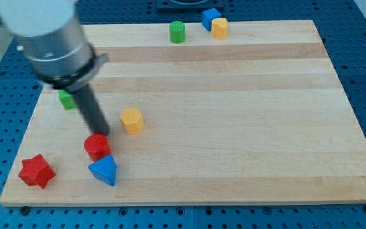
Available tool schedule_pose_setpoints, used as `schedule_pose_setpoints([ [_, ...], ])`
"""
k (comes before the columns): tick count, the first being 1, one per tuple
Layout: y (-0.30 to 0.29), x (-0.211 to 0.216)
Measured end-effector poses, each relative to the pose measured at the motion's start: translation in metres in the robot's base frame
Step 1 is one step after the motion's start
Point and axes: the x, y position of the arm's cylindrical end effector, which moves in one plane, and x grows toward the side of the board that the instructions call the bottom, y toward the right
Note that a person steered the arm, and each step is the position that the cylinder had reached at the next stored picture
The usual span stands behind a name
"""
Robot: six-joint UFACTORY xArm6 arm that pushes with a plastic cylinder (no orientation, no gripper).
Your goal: Point your arm at green star
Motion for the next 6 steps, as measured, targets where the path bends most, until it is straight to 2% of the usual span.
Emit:
schedule_pose_setpoints([
  [2, 0.122, -0.035],
  [3, 0.113, -0.032],
  [5, -0.046, 0.000],
  [6, -0.135, -0.008],
])
